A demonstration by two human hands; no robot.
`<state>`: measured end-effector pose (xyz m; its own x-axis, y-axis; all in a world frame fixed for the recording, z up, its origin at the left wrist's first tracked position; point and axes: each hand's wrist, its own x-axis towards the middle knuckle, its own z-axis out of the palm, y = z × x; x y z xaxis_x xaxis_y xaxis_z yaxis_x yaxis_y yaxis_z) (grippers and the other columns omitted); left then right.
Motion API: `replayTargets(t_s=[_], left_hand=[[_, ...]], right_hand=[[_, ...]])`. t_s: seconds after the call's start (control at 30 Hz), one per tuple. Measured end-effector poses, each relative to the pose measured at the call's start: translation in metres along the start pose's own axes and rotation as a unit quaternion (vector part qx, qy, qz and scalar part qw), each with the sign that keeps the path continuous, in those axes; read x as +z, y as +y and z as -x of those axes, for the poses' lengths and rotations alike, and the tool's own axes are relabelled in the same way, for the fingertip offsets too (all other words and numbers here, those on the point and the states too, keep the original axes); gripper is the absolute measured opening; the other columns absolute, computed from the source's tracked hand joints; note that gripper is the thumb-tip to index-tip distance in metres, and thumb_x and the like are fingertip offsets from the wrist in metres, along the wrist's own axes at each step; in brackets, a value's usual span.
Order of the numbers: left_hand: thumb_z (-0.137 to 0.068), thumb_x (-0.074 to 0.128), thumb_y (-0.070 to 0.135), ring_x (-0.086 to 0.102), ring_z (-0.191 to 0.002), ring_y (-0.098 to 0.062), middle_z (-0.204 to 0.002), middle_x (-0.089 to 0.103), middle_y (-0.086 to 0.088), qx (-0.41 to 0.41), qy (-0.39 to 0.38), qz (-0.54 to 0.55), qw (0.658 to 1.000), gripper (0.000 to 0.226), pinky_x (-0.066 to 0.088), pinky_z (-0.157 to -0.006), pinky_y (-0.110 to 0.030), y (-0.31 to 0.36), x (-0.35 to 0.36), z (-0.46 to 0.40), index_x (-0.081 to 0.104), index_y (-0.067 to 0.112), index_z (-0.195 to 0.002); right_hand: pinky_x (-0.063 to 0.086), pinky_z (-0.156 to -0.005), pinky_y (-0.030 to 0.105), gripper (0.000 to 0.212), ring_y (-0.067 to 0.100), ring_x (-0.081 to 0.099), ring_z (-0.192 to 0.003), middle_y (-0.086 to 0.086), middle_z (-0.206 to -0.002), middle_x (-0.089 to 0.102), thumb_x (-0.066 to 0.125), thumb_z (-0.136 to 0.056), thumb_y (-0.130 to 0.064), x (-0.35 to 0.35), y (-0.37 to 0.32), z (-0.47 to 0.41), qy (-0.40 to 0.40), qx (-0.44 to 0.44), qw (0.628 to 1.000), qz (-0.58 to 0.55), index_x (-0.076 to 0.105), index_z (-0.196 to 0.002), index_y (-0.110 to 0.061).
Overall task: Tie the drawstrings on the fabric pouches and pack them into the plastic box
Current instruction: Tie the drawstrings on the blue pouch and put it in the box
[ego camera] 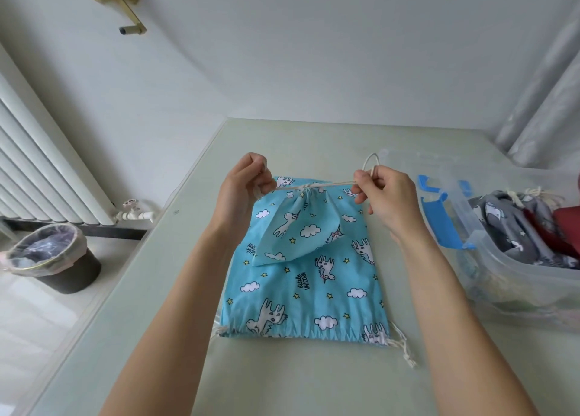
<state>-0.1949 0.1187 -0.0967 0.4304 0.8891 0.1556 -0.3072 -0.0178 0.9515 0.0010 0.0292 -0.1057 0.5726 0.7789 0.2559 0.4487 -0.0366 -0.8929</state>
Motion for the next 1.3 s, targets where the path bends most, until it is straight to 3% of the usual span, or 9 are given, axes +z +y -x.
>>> replayTargets(t_s=[0.17,0.27,0.4,0.5,0.87,0.97,1.07,1.13,1.3], left_hand=[[-0.095,0.038,0.011,0.028,-0.054,-0.011,-0.063,0.029,0.003,-0.032,0.001,-0.024,0.999,0.024,0.05,-0.056,-0.024,0.002,0.007,0.002,0.038,0.016,-0.071],[-0.095,0.038,0.011,0.027,-0.056,-0.013,-0.062,0.029,0.002,-0.035,-0.001,-0.017,0.999,0.024,0.046,-0.056,-0.021,0.003,0.012,0.003,0.04,0.015,-0.071],[-0.096,0.038,0.013,0.032,-0.054,-0.012,-0.059,0.034,0.004,-0.033,-0.022,0.008,0.999,0.023,0.042,-0.054,-0.019,0.006,0.011,0.003,0.042,0.014,-0.073],[-0.097,0.037,0.015,0.034,-0.053,-0.011,-0.059,0.036,0.004,-0.03,-0.036,0.011,0.999,0.024,0.043,-0.055,-0.02,0.007,0.013,0.004,0.043,0.014,-0.074],[-0.079,0.042,0.014,0.032,-0.049,-0.012,-0.052,0.033,0.008,-0.001,-0.043,-0.071,0.997,0.017,0.032,-0.051,-0.021,0.006,0.002,0.004,0.038,0.015,-0.062],[-0.08,0.048,0.029,0.057,-0.067,-0.003,-0.079,0.062,0.006,-0.006,-0.037,-0.271,0.962,0.027,0.049,-0.067,-0.023,0.009,-0.011,0.003,0.058,0.005,-0.072],[-0.07,0.042,0.067,0.058,-0.095,-0.005,-0.111,0.061,0.015,0.021,0.001,-0.515,0.857,0.049,0.046,-0.085,-0.031,0.015,-0.029,0.0,0.065,0.024,-0.079],[-0.077,0.044,0.07,0.057,-0.104,-0.007,-0.113,0.062,0.015,0.041,0.025,-0.553,0.832,0.045,0.044,-0.09,-0.035,0.019,-0.032,-0.001,0.063,0.031,-0.091],[-0.09,0.057,0.038,0.06,-0.105,0.003,-0.109,0.067,0.015,0.017,-0.184,-0.396,0.9,0.025,0.044,-0.1,-0.029,0.019,-0.012,0.007,0.062,0.03,-0.113]], right_hand=[[0.053,-0.053,0.026,0.036,0.01,0.067,-0.057,0.004,-0.068,0.071,0.063,-0.086,-0.039,-0.004,0.004,0.004,-0.094,0.049,0.988,0.114,0.067,-0.068,-0.008],[0.052,-0.064,0.034,0.044,0.017,0.064,-0.065,-0.004,-0.06,0.065,0.061,-0.083,-0.051,-0.009,-0.002,0.006,-0.04,-0.013,0.96,0.275,0.064,-0.066,-0.011],[0.049,-0.079,0.029,0.013,0.008,0.061,-0.086,-0.009,-0.089,0.066,0.064,-0.086,-0.031,-0.001,-0.016,0.009,-0.105,-0.134,0.972,0.159,0.066,-0.091,-0.02],[0.04,-0.089,0.023,0.019,0.004,0.054,-0.102,-0.01,-0.108,0.063,0.057,-0.092,-0.028,0.011,-0.014,0.014,-0.203,-0.164,0.947,0.185,0.065,-0.108,-0.022],[0.049,-0.077,0.024,0.004,0.002,0.063,-0.076,-0.015,-0.077,0.067,0.066,-0.085,-0.028,0.001,-0.016,0.016,-0.161,-0.182,0.953,0.18,0.068,-0.083,-0.025],[0.043,-0.071,0.01,0.003,-0.001,0.061,-0.076,-0.018,-0.074,0.066,0.068,-0.084,-0.028,-0.001,-0.018,0.016,-0.152,-0.195,0.953,0.174,0.068,-0.082,-0.026],[0.043,-0.07,0.01,0.003,-0.002,0.061,-0.076,-0.017,-0.074,0.066,0.068,-0.083,-0.024,-0.003,-0.022,0.015,-0.139,-0.215,0.953,0.162,0.068,-0.081,-0.025],[0.046,-0.072,0.014,0.003,-0.001,0.062,-0.077,-0.016,-0.076,0.067,0.068,-0.083,-0.02,-0.003,-0.025,0.015,-0.135,-0.226,0.953,0.148,0.069,-0.081,-0.023],[0.053,-0.074,0.033,0.002,0.007,0.063,-0.074,-0.011,-0.079,0.067,0.067,-0.084,-0.02,0.002,-0.024,0.016,-0.126,-0.244,0.951,0.143,0.069,-0.084,-0.02]])
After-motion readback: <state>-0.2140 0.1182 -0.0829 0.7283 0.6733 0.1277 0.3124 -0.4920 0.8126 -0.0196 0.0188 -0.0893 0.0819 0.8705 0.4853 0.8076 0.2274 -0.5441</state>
